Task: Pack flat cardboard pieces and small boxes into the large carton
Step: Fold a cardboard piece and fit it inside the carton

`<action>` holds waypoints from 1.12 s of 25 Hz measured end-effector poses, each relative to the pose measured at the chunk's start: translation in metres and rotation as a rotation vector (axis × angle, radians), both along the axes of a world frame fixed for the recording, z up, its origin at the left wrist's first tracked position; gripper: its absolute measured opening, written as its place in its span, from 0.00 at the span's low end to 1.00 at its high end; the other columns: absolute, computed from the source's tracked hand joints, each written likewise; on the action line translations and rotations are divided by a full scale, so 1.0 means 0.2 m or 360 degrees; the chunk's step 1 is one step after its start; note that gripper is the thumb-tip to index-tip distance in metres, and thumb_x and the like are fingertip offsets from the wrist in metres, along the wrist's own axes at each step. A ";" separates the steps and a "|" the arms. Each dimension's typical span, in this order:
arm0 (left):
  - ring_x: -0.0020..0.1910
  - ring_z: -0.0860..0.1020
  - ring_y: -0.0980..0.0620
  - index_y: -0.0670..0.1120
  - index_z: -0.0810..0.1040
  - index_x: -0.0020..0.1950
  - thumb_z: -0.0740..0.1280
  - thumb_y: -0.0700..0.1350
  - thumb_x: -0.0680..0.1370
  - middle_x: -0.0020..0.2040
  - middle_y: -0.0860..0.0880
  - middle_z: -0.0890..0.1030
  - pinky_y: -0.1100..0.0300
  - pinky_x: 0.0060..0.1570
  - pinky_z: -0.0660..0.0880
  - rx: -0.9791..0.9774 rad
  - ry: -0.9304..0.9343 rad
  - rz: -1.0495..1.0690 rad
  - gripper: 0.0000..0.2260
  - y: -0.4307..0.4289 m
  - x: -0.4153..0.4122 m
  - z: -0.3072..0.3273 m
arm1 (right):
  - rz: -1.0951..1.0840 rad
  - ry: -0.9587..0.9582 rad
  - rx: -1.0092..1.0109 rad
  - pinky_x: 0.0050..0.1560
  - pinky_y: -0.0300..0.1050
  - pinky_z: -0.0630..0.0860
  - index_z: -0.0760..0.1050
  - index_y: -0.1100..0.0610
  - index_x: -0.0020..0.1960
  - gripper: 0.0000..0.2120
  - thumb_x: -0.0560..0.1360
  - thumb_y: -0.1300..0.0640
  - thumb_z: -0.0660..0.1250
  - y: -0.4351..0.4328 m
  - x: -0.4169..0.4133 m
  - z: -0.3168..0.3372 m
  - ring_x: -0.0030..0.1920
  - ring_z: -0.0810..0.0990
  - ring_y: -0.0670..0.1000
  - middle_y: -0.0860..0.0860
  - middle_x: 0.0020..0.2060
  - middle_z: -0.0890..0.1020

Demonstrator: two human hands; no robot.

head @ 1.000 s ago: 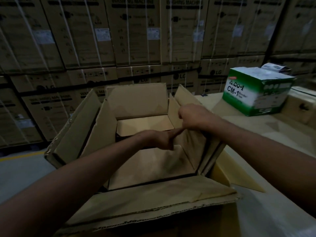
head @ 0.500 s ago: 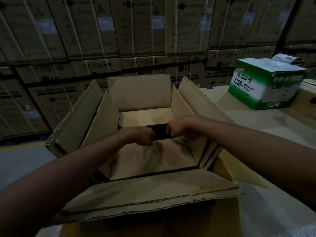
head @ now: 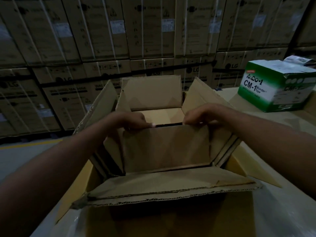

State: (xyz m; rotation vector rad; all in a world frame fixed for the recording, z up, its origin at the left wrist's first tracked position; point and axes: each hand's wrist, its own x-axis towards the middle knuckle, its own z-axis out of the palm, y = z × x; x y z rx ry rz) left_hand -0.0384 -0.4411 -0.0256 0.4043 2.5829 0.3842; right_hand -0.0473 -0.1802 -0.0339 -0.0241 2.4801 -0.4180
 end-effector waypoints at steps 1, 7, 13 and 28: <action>0.45 0.83 0.52 0.46 0.84 0.53 0.64 0.60 0.81 0.47 0.50 0.85 0.58 0.44 0.79 0.0016 -0.0229 -0.0048 0.19 -0.02 0.02 0.05 | 0.0057 -0.0272 -0.0032 0.61 0.54 0.78 0.80 0.58 0.64 0.13 0.82 0.55 0.65 0.03 0.01 0.02 0.62 0.82 0.58 0.56 0.62 0.83; 0.50 0.81 0.52 0.45 0.74 0.70 0.72 0.51 0.77 0.55 0.52 0.80 0.53 0.55 0.80 -0.0538 -0.0901 -0.0422 0.23 -0.04 0.20 -0.22 | 0.0743 -0.0759 0.0812 0.74 0.59 0.65 0.69 0.44 0.76 0.35 0.72 0.49 0.78 -0.10 0.16 -0.15 0.76 0.66 0.56 0.47 0.74 0.72; 0.58 0.82 0.48 0.50 0.71 0.74 0.75 0.62 0.71 0.67 0.48 0.77 0.51 0.53 0.82 -0.0408 -0.0708 -0.0292 0.35 -0.07 0.05 -0.33 | 0.0625 -0.0427 0.0959 0.66 0.55 0.68 0.63 0.46 0.80 0.41 0.72 0.39 0.76 -0.19 0.07 -0.19 0.77 0.66 0.58 0.49 0.79 0.65; 0.76 0.62 0.39 0.52 0.47 0.83 0.70 0.60 0.76 0.81 0.44 0.56 0.45 0.72 0.65 -0.0835 0.0442 -0.0250 0.44 0.01 -0.57 -0.51 | 0.0198 0.1014 0.0602 0.63 0.64 0.74 0.45 0.49 0.82 0.47 0.74 0.48 0.72 -0.22 -0.49 -0.45 0.69 0.71 0.64 0.58 0.78 0.58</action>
